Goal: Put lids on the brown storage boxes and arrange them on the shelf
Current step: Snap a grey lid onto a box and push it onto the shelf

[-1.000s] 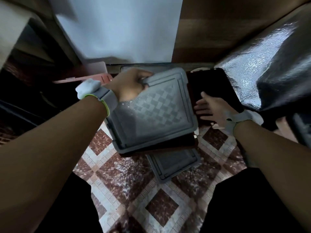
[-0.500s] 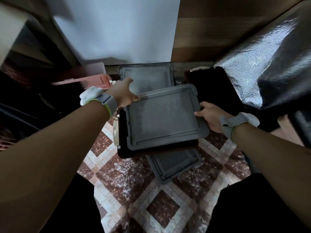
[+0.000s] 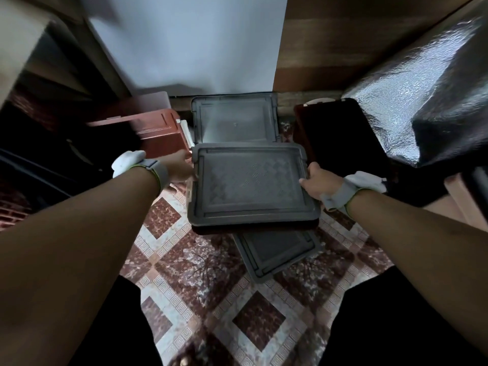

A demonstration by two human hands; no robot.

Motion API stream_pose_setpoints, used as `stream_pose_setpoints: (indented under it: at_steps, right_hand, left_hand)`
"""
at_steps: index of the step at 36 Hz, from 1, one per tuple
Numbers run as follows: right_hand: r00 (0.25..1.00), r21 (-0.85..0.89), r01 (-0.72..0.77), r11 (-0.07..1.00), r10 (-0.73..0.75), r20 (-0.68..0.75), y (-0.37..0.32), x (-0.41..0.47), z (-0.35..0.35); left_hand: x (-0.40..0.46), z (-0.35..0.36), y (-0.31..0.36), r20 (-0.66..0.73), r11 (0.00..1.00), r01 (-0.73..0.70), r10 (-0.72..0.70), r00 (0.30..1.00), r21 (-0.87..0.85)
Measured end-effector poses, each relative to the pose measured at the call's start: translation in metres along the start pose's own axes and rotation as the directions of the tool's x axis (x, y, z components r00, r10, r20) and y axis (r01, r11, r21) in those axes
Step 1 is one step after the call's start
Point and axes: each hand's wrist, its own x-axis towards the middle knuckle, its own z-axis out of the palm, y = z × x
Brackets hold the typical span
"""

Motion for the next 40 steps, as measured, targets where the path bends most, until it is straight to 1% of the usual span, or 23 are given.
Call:
stream_pose_setpoints:
  at_steps: [3, 6, 8, 11, 12, 18, 21, 26, 30, 32, 35, 37, 39, 40]
  right_hand:
    - [0.998, -0.091, 0.031, 0.995, -0.036, -0.047, 0.002, -0.001, -0.004]
    - [0.999, -0.128, 0.044, 0.991, -0.048, -0.024, 0.007, -0.003, -0.01]
    - [0.998, -0.129, 0.054, 0.99, -0.057, -0.017, 0.01, -0.002, -0.01]
    - [0.997, -0.133, 0.069, 0.989, -0.074, -0.026, 0.011, -0.001, -0.009]
    - [0.997, -0.136, 0.071, 0.988, -0.076, -0.029, 0.011, -0.001, -0.008]
    - [0.995, -0.168, 0.053, 0.984, -0.066, -0.074, 0.012, -0.001, -0.006]
    - [0.996, -0.183, 0.047, 0.982, -0.06, -0.064, 0.013, 0.0, -0.006]
    - [0.997, -0.196, 0.058, 0.979, -0.066, -0.034, 0.013, 0.001, -0.009]
    - [0.996, -0.199, 0.013, 0.98, -0.03, -0.084, 0.009, 0.004, -0.009]
    - [0.993, -0.162, -0.025, 0.986, 0.006, -0.118, 0.011, 0.006, -0.008]
    - [0.987, -0.008, -0.09, 0.996, 0.088, -0.132, 0.017, 0.009, -0.011]
    - [0.988, 0.086, -0.123, 0.989, 0.13, -0.079, 0.022, 0.012, -0.013]
    - [0.992, 0.147, -0.128, 0.981, 0.125, 0.025, 0.026, 0.016, -0.014]
    - [0.992, 0.154, -0.12, 0.981, 0.114, 0.045, 0.027, 0.017, -0.014]
  left_hand:
    - [-0.003, 0.002, 0.0, 0.042, 0.996, -0.003, 0.006, 0.999, -0.093]
    - [-0.007, 0.005, 0.0, 0.057, 0.992, -0.005, 0.012, 0.998, -0.124]
    - [-0.01, 0.008, 0.0, 0.069, 0.996, 0.006, 0.0, 0.998, -0.088]
    - [-0.011, 0.013, -0.003, 0.072, 0.999, 0.044, -0.045, 0.996, 0.017]
    - [-0.01, 0.014, -0.004, 0.085, 0.998, 0.06, -0.062, 0.994, 0.018]
    - [-0.01, 0.014, -0.002, 0.156, 0.985, 0.127, -0.108, 0.982, -0.114]
    - [-0.007, 0.012, -0.007, 0.181, 0.98, 0.111, -0.08, 0.98, -0.168]
    - [-0.001, 0.014, -0.01, 0.164, 0.98, 0.06, -0.029, 0.986, -0.189]
    - [0.001, 0.016, -0.009, 0.134, 0.982, 0.04, -0.015, 0.991, -0.183]
    - [0.003, 0.017, -0.009, 0.119, 0.984, 0.036, -0.015, 0.993, -0.176]
    - [0.006, 0.017, -0.01, 0.112, 0.986, 0.059, -0.041, 0.993, -0.154]
    - [0.007, 0.017, -0.012, 0.14, 0.989, 0.082, -0.065, 0.988, -0.124]
    - [0.008, 0.017, -0.014, 0.165, 0.991, 0.093, -0.076, 0.983, -0.098]
    - [0.008, 0.017, -0.014, 0.17, 0.991, 0.093, -0.077, 0.983, -0.093]
